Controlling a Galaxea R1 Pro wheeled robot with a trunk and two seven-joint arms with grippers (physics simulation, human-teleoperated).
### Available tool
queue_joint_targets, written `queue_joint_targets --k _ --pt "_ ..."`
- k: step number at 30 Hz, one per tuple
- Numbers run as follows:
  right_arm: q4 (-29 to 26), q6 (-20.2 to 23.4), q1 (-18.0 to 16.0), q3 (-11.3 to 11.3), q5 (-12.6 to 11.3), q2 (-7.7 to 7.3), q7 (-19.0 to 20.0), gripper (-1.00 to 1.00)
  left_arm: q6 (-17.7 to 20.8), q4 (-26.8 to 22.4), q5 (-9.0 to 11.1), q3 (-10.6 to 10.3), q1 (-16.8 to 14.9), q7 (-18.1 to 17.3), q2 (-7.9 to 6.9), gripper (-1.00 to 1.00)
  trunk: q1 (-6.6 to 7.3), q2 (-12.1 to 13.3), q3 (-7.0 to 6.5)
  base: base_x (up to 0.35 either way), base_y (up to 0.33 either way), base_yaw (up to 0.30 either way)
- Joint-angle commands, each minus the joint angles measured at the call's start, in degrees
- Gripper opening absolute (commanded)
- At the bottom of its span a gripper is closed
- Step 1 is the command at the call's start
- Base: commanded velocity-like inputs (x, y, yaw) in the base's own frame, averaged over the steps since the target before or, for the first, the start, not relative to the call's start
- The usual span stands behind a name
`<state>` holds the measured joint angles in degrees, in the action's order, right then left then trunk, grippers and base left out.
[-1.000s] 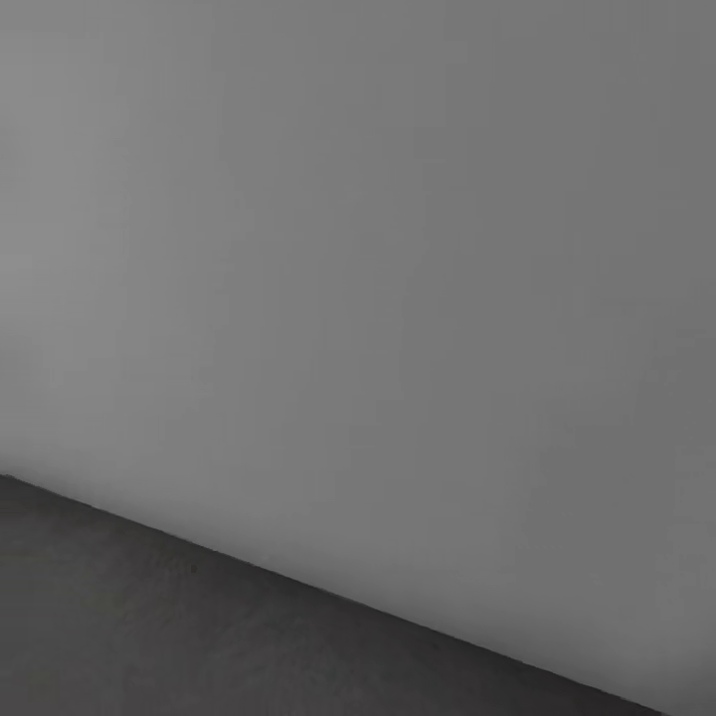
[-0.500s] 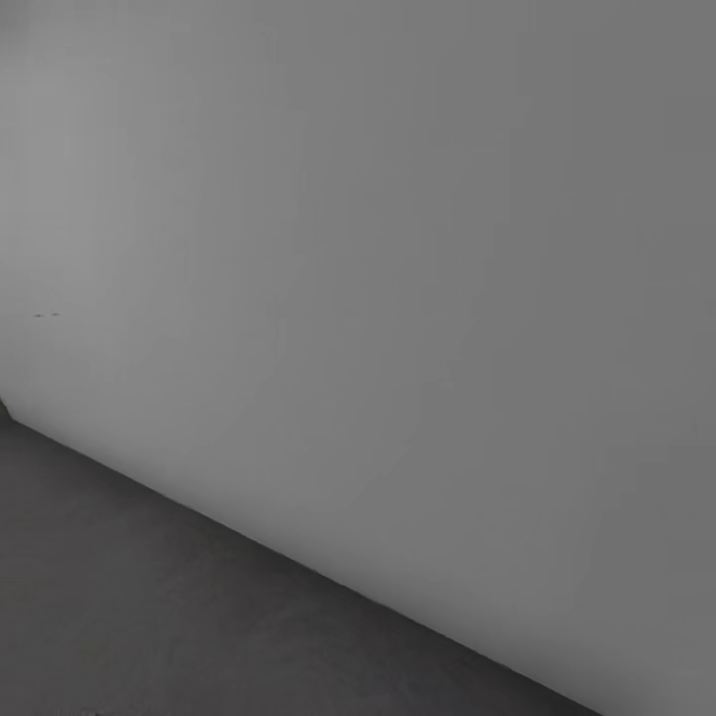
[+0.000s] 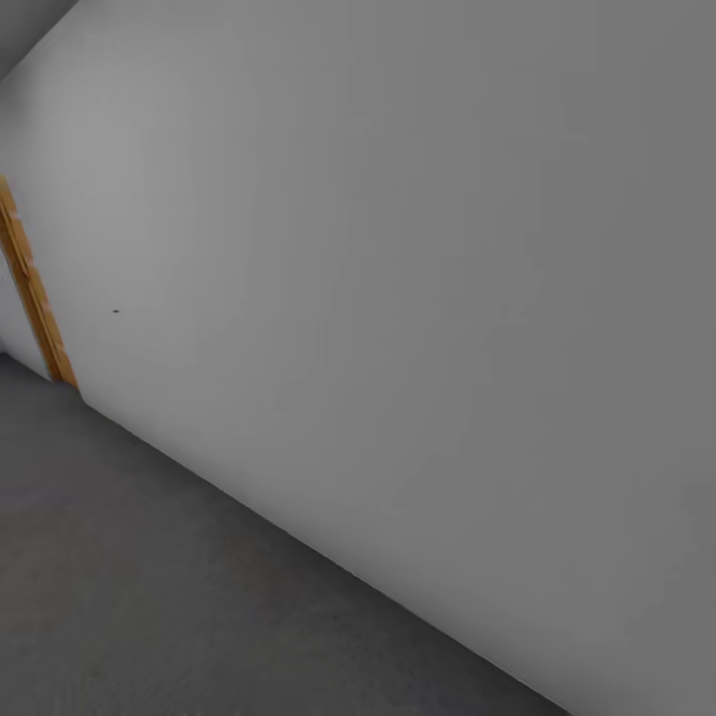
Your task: Move the two storage containers from the living room to the garage. In the garage, place one container on the floor and stack the other container on top of it (either order is fine).
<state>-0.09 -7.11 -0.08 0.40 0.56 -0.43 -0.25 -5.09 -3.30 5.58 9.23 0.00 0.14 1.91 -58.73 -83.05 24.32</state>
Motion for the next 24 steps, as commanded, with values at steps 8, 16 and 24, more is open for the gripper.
queue_joint_targets --k 8,16,24 --pt "0.0 -0.2 0.0 0.0 0.1 -0.17 -0.1 1.0 -0.1 0.0 0.6 0.1 0.0 0.0 0.02 1.0 0.0 0.0 -0.21 0.0 0.0 0.273" --pt "0.0 -0.2 0.0 0.0 0.1 -0.27 -0.2 1.0 -0.1 0.0 0.7 0.1 0.0 0.0 0.02 1.0 0.0 0.0 -0.45 0.0 0.0 0.273" --pt "0.0 -0.2 0.0 0.0 0.1 -0.19 -0.3 1.0 -0.1 -0.1 0.7 0.1 0.0 0.0 0.02 1.0 0.0 0.0 -0.7 0.0 0.0 0.273"
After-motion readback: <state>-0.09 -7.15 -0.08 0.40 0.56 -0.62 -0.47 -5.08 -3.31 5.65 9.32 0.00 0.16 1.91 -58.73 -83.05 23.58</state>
